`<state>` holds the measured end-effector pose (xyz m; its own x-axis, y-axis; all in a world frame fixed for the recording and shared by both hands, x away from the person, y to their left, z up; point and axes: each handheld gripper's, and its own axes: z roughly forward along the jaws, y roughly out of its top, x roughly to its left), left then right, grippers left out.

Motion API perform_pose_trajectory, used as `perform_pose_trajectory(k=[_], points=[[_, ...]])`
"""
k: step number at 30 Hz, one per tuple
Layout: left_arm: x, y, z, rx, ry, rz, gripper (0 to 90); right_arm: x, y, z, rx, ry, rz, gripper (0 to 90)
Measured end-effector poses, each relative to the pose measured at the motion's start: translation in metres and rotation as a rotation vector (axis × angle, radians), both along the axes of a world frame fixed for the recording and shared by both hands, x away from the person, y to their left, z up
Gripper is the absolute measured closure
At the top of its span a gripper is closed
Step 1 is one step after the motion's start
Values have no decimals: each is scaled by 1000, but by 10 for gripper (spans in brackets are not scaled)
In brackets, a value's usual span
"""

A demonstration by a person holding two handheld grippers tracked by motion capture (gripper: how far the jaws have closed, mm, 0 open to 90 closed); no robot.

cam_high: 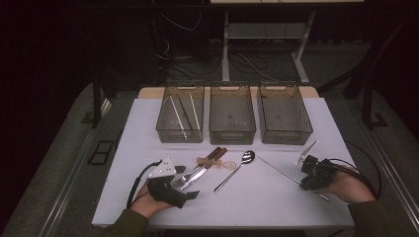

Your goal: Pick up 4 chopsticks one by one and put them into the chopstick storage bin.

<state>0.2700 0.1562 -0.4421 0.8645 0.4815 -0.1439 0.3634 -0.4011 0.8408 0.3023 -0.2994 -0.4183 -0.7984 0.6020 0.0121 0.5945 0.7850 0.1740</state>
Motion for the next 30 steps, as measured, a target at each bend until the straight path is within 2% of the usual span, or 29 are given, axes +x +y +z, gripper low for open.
perform_pose_trajectory(k=[7,8,12,14,19,21,24,25,27,30], points=[[0,0,0,1,1,0,4,3,7,-1,-51,16,16,806],[0,0,0,1,1,-1,4,4,8,-1,-73,11,19,806],[0,0,0,2,0,-1,5,8,13,-1,-92,56,4,807],[0,0,0,2,0,-1,5,9,14,-2,-112,47,12,813],[0,0,0,3,-1,-2,5,10,13,-1,-113,47,10,850],[0,0,0,4,-1,-2,6,10,12,-1,-103,49,0,852],[0,0,0,8,-2,-4,6,10,7,0,-57,51,-25,852],[0,0,0,8,-2,-4,6,9,6,1,-43,51,-51,852],[0,0,0,9,-2,-3,6,9,1,4,-23,33,-68,852],[0,0,0,11,-2,-4,7,10,-7,10,48,-8,-93,852]])
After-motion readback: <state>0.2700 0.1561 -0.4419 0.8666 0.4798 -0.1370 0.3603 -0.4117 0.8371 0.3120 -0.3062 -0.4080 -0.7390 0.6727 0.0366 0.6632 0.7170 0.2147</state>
